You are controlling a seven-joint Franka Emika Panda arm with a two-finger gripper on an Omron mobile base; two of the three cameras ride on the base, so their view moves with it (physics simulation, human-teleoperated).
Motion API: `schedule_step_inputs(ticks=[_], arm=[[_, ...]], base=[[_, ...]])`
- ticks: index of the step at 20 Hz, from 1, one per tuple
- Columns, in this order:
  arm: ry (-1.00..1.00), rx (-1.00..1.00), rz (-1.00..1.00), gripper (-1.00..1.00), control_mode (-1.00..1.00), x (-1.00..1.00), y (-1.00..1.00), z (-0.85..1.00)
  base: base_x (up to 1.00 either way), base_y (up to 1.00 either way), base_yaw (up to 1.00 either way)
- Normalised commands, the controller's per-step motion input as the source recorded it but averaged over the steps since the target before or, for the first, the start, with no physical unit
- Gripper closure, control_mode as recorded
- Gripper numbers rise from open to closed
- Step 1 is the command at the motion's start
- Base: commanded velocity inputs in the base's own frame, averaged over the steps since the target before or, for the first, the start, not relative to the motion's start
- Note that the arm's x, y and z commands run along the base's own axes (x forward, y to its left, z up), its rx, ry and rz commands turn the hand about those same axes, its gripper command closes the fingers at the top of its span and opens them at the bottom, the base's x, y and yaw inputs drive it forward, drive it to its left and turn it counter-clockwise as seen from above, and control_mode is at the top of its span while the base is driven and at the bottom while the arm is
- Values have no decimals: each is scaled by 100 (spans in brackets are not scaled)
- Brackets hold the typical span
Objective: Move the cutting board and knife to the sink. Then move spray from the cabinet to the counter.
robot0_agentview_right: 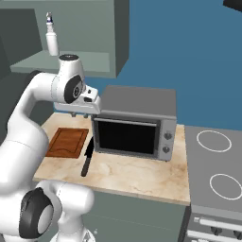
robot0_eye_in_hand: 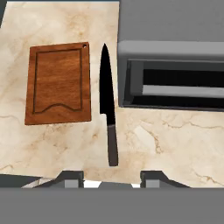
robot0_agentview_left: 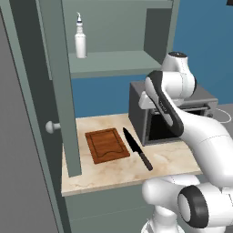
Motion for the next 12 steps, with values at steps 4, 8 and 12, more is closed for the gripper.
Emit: schedule_step_inputs(ticks=[4, 8, 12], arm=[[0, 0, 1, -100, -100, -7, 0, -1], [-3, -2, 10, -100, -100, -30, 11, -10], [-7, -6, 8, -100, -100, -30, 33, -13]], base=[[0, 0, 0], [0, 0, 0], [0, 0, 0]])
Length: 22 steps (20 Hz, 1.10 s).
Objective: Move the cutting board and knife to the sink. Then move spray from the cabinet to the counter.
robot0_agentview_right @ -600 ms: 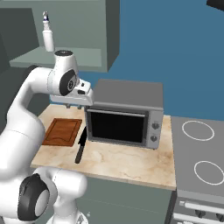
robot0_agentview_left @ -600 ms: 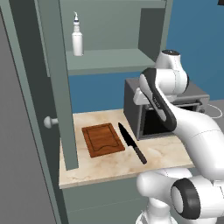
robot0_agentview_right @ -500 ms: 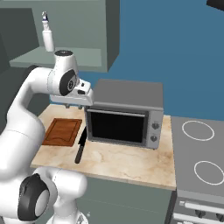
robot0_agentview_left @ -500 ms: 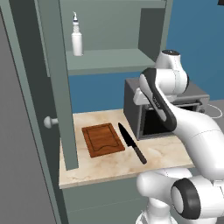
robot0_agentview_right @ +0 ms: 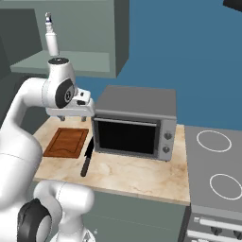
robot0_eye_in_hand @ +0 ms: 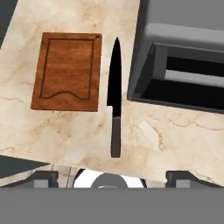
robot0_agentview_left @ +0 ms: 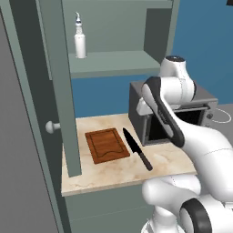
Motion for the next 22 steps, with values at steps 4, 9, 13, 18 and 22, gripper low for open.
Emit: schedule_step_inputs(ticks=[4, 9, 13, 18, 22], arm=[[-3, -2, 0, -100, -100, -16, 39, -14], [0, 0, 0, -100, -100, 0, 44, -21], [-3, 1, -1, -100, -100, 15, 41, -24], [-1, 0, -8, -100, -100, 34, 34, -22], [0, 0, -9, -100, -100, 47, 27, -21]], base=[[0, 0, 0], [0, 0, 0], [0, 0, 0], [0, 0, 0], [0, 0, 0]])
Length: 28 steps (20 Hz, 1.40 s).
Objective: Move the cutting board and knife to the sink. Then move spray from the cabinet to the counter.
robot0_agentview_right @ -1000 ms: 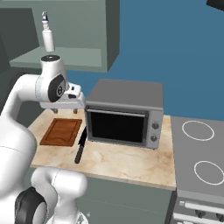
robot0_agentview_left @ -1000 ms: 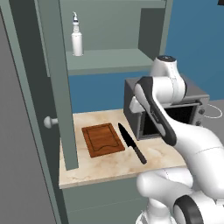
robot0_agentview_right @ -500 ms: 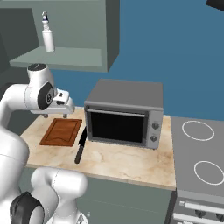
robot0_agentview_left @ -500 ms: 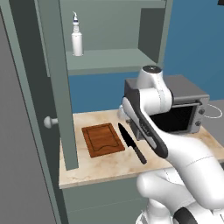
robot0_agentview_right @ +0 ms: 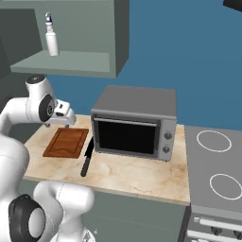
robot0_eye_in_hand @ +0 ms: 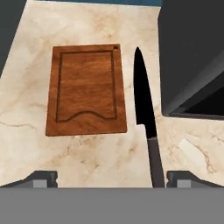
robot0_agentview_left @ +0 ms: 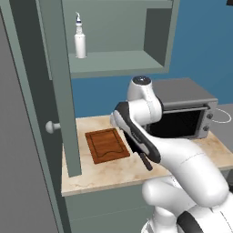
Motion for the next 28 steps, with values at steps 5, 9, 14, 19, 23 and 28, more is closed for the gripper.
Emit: schedule_step_inputs(ticks=[5, 9, 14, 19, 23, 28], arm=[[0, 0, -5, -100, -100, 52, 18, -25], [0, 0, -7, -100, -100, 50, 21, -25], [0, 0, -7, -100, -100, 41, 10, -33], [0, 0, -4, -100, -100, 36, 4, -36], [0, 0, 0, -100, -100, 23, 0, -35], [0, 0, 0, -100, -100, 36, 4, -25]], base=[[0, 0, 0], [0, 0, 0], [0, 0, 0], [0, 0, 0], [0, 0, 0], [0, 0, 0]])
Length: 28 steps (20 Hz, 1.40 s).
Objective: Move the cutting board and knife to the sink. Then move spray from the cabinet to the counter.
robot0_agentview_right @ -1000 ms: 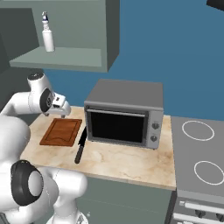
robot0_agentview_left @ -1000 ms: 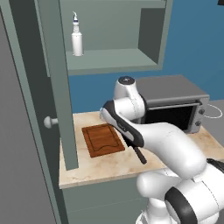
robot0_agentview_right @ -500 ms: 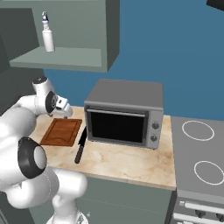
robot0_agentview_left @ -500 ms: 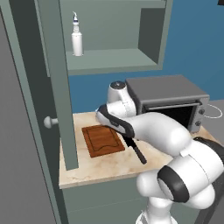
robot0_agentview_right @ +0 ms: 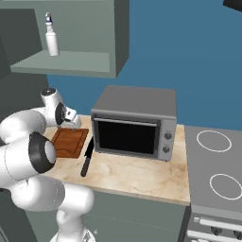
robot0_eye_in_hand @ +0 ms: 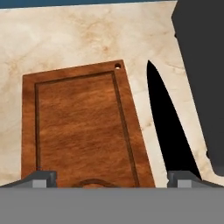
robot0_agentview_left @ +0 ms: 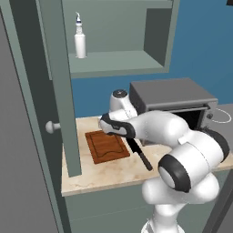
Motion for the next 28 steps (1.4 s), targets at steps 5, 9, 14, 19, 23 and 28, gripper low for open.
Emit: schedule_step_inputs(ticks=[5, 9, 14, 19, 23, 28], arm=[[0, 0, 0, -100, -100, 44, 0, -16], [0, 0, 0, -100, -100, 42, 0, -15], [0, 0, 0, -100, -100, 40, 2, -12], [0, 0, 0, -100, -100, 36, 8, -14], [0, 0, 0, -100, -100, 27, 12, -25], [-2, 0, 0, -100, -100, 23, 10, -31]], base=[[0, 0, 0], [0, 0, 0], [0, 0, 0], [0, 0, 0], [0, 0, 0], [0, 0, 0]])
